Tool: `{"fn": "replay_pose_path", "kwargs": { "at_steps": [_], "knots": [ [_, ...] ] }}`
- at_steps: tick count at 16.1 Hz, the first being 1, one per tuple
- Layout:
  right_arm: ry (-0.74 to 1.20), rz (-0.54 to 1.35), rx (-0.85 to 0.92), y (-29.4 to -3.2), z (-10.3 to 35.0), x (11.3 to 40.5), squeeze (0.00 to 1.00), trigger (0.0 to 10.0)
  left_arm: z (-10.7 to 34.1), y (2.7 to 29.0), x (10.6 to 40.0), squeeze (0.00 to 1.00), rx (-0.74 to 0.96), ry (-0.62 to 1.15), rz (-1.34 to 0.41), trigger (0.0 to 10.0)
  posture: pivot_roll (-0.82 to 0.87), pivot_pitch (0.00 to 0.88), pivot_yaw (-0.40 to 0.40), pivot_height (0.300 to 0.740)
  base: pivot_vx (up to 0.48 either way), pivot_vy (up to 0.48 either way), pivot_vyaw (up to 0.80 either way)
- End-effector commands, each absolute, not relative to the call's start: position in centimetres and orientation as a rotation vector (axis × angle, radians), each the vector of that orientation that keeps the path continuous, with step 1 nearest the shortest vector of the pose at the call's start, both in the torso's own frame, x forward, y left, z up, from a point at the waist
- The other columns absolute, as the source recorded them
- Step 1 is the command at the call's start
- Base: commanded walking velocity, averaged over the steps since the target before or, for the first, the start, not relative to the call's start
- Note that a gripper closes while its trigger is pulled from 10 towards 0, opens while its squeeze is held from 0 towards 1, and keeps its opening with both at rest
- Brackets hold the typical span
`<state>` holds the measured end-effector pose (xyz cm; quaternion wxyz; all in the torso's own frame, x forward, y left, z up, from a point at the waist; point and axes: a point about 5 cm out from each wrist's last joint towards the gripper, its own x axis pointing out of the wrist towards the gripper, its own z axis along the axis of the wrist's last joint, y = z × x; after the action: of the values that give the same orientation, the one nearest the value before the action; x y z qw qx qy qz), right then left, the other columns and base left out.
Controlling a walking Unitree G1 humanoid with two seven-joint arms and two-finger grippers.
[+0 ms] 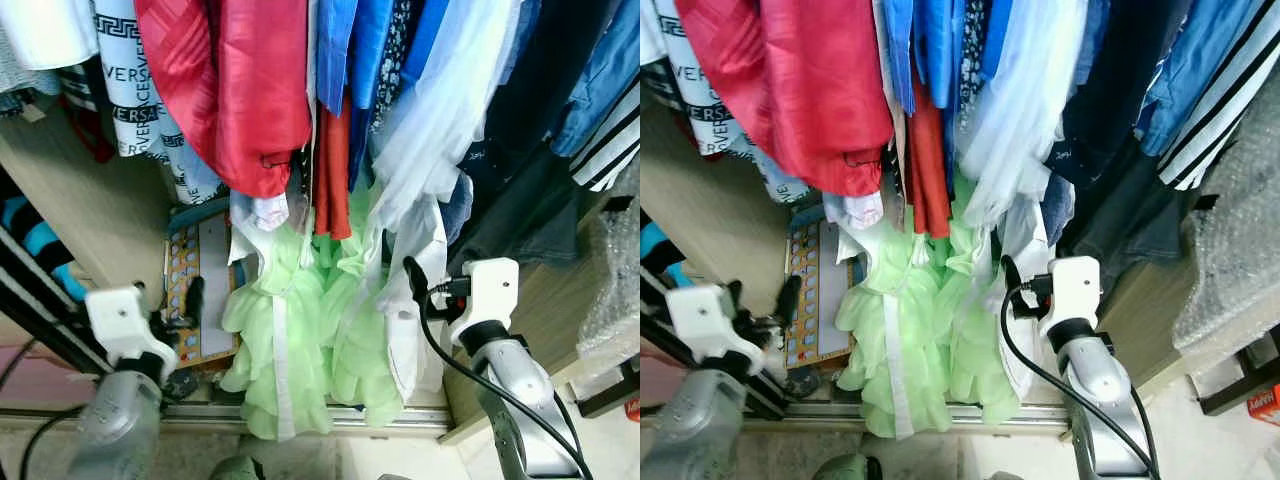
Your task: Clean up the room
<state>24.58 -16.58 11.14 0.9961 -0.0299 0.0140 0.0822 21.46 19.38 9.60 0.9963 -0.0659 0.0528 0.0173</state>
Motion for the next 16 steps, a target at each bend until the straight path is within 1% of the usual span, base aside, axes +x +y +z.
{"fn": "replay_pose_path", "kwargs": {
  "at_steps": [1, 3, 6, 8, 12, 13, 16],
  "knots": [
    [-0.023, 0.199, -0.100, -15.9, 12.3, 25.1, 0.00, 10.0, 11.0, 19.3, 22.3, 0.00, -0.115, 0.046, 0.036, 10.0, 0.05, 0.020, -0.004, 0.740, 0.000, 0.000, -0.57],
    [-0.038, 0.207, -0.142, -15.4, 12.7, 25.6, 0.00, 10.0, 11.7, 19.3, 23.0, 0.00, -0.123, 0.022, 0.042, 10.0, 0.05, 0.019, -0.003, 0.740, 0.000, 0.000, 0.80],
    [-0.056, 0.227, -0.126, -15.0, 13.3, 25.7, 0.00, 10.0, 12.4, 19.5, 23.3, 0.00, -0.106, 0.010, 0.055, 10.0, 0.05, 0.017, 0.001, 0.740, 0.000, 0.000, 0.80],
    [-0.071, 0.237, -0.121, -14.7, 13.7, 25.8, 0.00, 10.0, 12.0, 19.7, 23.1, 0.00, -0.136, 0.043, 0.084, 10.0, 0.05, 0.000, 0.000, 0.740, 0.000, 0.000, 0.80],
    [-0.089, 0.239, -0.110, -14.4, 14.1, 26.6, 0.00, 10.0, 12.8, 19.3, 23.8, 0.00, -0.158, 0.022, 0.075, 10.0, 0.06, 0.008, -0.001, 0.740, 0.000, 0.000, 0.80],
    [-0.093, 0.235, -0.103, -14.4, 14.3, 26.6, 0.00, 10.0, 12.9, 19.3, 23.7, 0.00, -0.132, 0.034, 0.062, 10.0, 0.05, 0.000, 0.002, 0.740, 0.000, 0.000, 0.80],
    [-0.071, 0.245, -0.091, -14.1, 13.7, 26.5, 0.00, 10.0, 13.0, 19.0, 24.0, 0.00, -0.121, 0.032, 0.073, 10.0, 0.06, 0.009, 0.003, 0.740, 0.000, 0.000, 0.80]
  ]
}}
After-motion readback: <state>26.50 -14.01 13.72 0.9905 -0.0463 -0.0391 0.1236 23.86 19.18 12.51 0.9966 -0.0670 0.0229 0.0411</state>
